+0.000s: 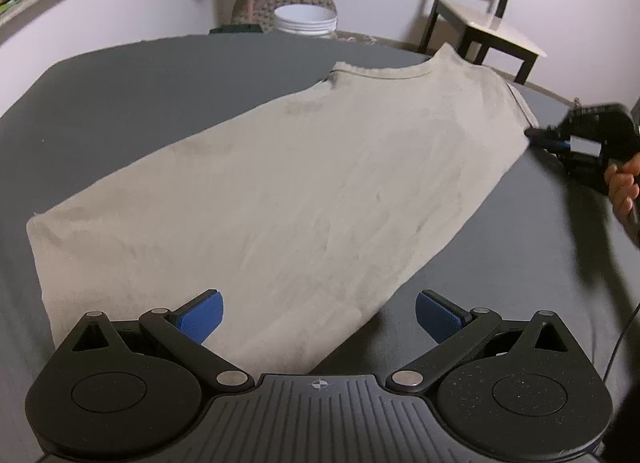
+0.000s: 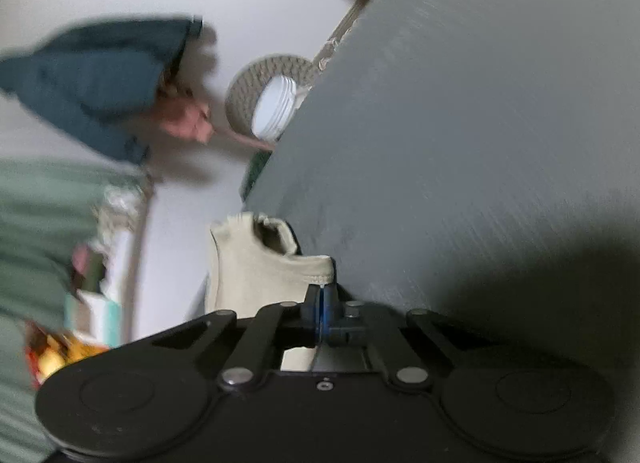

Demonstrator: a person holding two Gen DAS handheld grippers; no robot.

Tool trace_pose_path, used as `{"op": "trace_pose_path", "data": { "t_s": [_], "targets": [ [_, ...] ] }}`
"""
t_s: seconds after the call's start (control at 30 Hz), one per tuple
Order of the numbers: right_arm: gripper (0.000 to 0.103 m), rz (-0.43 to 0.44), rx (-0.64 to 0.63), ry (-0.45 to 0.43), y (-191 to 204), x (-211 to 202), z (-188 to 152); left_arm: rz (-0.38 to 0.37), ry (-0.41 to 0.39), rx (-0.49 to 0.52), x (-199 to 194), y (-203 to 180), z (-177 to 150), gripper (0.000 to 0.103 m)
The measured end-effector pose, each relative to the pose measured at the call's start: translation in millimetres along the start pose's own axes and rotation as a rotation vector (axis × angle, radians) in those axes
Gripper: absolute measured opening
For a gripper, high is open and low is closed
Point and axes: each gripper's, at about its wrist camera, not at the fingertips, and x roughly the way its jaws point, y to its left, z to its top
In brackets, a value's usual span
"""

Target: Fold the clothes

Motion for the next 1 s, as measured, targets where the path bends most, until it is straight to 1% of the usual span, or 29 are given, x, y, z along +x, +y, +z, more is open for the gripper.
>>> {"op": "trace_pose_path", "data": {
  "t_s": [0.03,0.13,0.23,0.33,0.43,0.53,0.6,0.67,0.73,0.8,0.83,0.93,1.0],
  "targets": [
    [0.000,0.012,0.013,-0.005,-1.7,1.1,-0.7,0.001,-0.001,-0.004,0.3,0.1,0.6,0.103],
    [0.006,0.032,0.018,-0.041,-0.9,1.5,-4.7,-0.008,-0.005,-0.016,0.0,-2.9,-0.9,0.103],
    [0.017,0.045,0.040,-0.074,1.2,-1.0,-10.9,-0.010,0.003,-0.025,-0.3,-4.8,-2.8,0.103],
    [0.030,0.048,0.017,-0.082,8.4,-0.8,-14.0,-0.005,-0.013,-0.035,-6.5,-4.1,-3.7,0.103],
    [0.033,0.044,-0.022,-0.086,13.0,1.3,-14.2,-0.019,-0.023,-0.069,-7.3,-2.6,-0.9,0.103],
    [0.032,0.047,-0.075,-0.090,17.2,9.1,-9.8,-0.017,-0.027,-0.097,-6.5,-1.0,1.1,0.103],
    [0.027,0.047,-0.128,-0.106,20.0,14.1,-6.6,-0.010,-0.027,-0.103,-5.3,-0.2,1.3,0.103],
    [0.013,0.054,-0.135,-0.114,17.6,13.6,-4.8,-0.003,-0.021,-0.105,-3.8,0.6,-0.4,0.103],
    [0.009,0.064,-0.124,-0.120,13.7,11.2,-3.5,0.007,-0.015,-0.111,-2.3,1.8,-0.8,0.103],
    [0.009,0.058,-0.150,-0.140,18.4,4.8,-6.6,0.018,-0.013,-0.118,-0.8,2.8,-0.3,0.103],
    [0.009,0.051,-0.182,-0.153,23.6,0.8,-9.3,0.024,-0.013,-0.122,-0.1,3.1,0.3,0.103],
    [0.008,0.036,-0.347,-0.201,52.6,-10.4,-20.6,0.021,-0.024,-0.144,0.3,7.1,2.4,0.103],
    [0.007,0.023,-0.492,-0.229,75.8,-15.3,-32.3,0.017,-0.032,-0.170,-0.2,10.5,3.7,0.103]
  ]
}}
